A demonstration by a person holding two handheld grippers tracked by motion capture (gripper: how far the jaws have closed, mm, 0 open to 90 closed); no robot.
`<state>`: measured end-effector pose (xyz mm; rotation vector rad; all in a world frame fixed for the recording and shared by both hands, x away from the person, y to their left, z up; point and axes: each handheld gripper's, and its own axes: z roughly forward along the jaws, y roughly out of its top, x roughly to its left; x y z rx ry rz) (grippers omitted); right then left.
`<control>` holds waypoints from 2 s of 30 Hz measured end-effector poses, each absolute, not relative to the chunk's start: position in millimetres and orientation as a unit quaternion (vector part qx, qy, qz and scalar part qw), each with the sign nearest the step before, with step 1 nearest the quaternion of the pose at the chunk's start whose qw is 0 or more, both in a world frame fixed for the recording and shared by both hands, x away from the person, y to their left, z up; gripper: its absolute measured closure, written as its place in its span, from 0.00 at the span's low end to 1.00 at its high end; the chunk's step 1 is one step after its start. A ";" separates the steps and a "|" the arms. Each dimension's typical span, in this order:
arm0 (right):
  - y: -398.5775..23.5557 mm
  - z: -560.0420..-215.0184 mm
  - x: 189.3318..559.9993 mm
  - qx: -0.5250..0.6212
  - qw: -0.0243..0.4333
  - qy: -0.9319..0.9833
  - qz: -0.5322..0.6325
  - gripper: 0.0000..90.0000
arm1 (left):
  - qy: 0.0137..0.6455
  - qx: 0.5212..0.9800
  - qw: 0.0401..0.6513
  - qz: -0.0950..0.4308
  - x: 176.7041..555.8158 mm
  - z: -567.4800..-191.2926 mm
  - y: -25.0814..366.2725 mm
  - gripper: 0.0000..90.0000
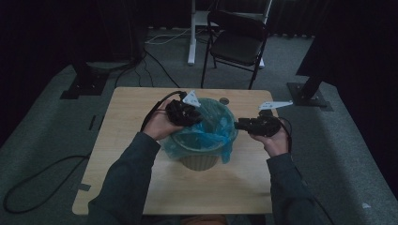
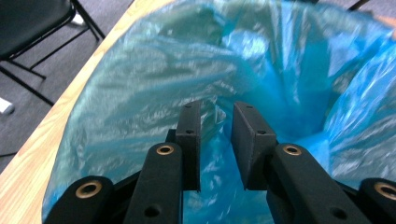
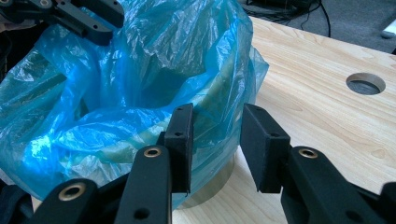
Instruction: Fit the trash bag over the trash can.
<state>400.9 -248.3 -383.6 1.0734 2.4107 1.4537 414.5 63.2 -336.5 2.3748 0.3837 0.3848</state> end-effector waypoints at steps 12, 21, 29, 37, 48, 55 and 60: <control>-247.9 -384.3 400.7 0.354 0.062 0.800 0.480 0.72 | 0.125 0.935 0.289 0.166 416.8 -342.0 40.5 0.79; -248.2 -384.8 400.2 0.353 0.062 0.801 0.480 0.71 | 0.132 0.944 0.244 0.180 421.6 -356.4 33.9 0.71; -248.3 -384.8 400.3 0.353 0.061 0.801 0.479 0.71 | 0.137 0.949 0.216 0.187 422.2 -362.0 33.7 0.69; -248.0 -384.4 400.3 0.350 0.061 0.803 0.479 0.70 | 0.148 0.951 0.197 0.185 423.5 -367.8 37.4 0.64; -249.1 -385.5 399.9 0.349 0.056 0.801 0.483 0.70 | 0.165 0.951 0.176 0.191 424.6 -367.7 42.8 0.52; -249.1 -385.4 399.7 0.348 0.055 0.802 0.483 0.70 | 0.168 0.953 0.153 0.199 424.9 -373.0 42.0 0.49; -249.4 -385.5 399.5 0.347 0.054 0.802 0.483 0.70 | 0.170 0.955 0.143 0.199 425.4 -374.8 42.0 0.50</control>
